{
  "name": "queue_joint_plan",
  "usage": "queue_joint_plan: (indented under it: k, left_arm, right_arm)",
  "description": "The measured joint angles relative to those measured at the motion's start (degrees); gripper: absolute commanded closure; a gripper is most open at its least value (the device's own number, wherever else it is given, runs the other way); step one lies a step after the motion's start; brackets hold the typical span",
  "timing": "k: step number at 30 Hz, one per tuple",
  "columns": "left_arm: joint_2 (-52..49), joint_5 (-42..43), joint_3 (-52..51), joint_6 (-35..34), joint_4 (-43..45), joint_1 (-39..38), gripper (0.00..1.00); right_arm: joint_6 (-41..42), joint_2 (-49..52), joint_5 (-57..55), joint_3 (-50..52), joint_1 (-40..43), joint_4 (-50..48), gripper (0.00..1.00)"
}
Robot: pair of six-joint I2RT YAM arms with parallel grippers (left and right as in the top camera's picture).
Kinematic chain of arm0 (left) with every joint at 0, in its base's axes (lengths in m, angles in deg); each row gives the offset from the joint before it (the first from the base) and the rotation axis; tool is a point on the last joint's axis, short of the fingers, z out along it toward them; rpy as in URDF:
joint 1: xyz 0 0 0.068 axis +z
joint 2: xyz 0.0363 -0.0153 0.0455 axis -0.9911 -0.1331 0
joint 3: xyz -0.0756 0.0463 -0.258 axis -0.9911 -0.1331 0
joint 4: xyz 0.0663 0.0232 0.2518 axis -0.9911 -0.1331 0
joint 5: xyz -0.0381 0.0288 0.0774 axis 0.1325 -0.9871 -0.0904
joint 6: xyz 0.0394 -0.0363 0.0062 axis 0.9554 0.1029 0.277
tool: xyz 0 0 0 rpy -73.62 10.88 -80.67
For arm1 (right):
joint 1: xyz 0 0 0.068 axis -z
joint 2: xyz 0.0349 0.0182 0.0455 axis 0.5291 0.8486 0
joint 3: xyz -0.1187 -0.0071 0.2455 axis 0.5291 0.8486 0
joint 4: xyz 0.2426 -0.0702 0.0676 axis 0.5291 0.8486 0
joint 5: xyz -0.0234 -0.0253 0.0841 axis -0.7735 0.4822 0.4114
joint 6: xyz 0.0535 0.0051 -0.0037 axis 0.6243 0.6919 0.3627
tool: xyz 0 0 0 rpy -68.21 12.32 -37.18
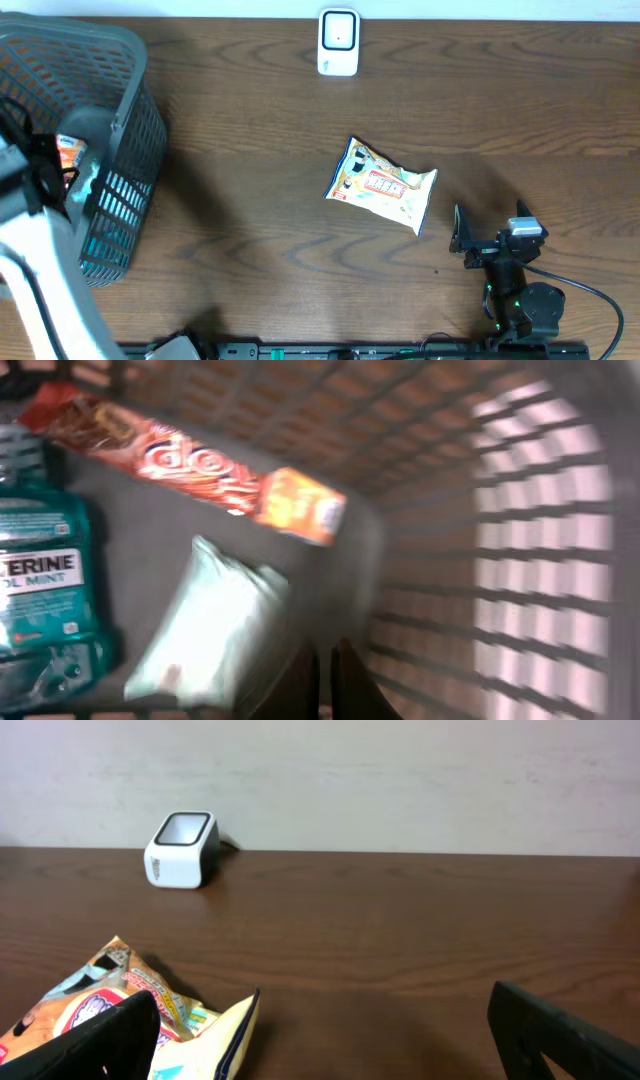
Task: Scan the item barcode
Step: 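Grasp the light green wet wipes pack in the basket with left gripper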
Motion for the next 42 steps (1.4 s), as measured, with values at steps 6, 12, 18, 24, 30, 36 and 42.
queue_joint_plan:
  k: [6, 12, 18, 24, 30, 36, 42]
  left_arm:
    - [8.11, 0.24, 0.02, 0.46, -0.07, -0.33, 0.51]
    - [1.16, 0.04, 0.02, 4.61, -0.02, -0.35, 0.01]
    - [-14.45, 0.15, 0.0, 8.83, -1.09, -0.35, 0.01]
    - [-25.44, 1.03, 0.0, 14.91, -1.18, -0.35, 0.02]
    - [-29.53, 2.32, 0.0, 22.01, 0.72, -0.35, 0.02]
    - [-32.0, 4.92, 0.0, 24.76, 1.75, -0.35, 0.02]
    - [-35.76, 5.14, 0.7, 25.51, -0.22, -0.37, 0.21]
  right_arm:
    - [0.0, 0.02, 0.0, 0.0, 0.0, 0.02, 0.01]
    - [0.0, 0.0, 0.0, 0.0, 0.0, 0.0, 0.01]
    - [0.0, 0.02, 0.0, 0.0, 0.0, 0.02, 0.01]
    - [0.0, 0.0, 0.0, 0.0, 0.0, 0.02, 0.01]
    - [0.0, 0.02, 0.0, 0.0, 0.0, 0.02, 0.01]
    - [0.0, 0.02, 0.02, 0.0, 0.0, 0.02, 0.01]
    - [0.0, 0.02, 0.0, 0.0, 0.0, 0.02, 0.01]
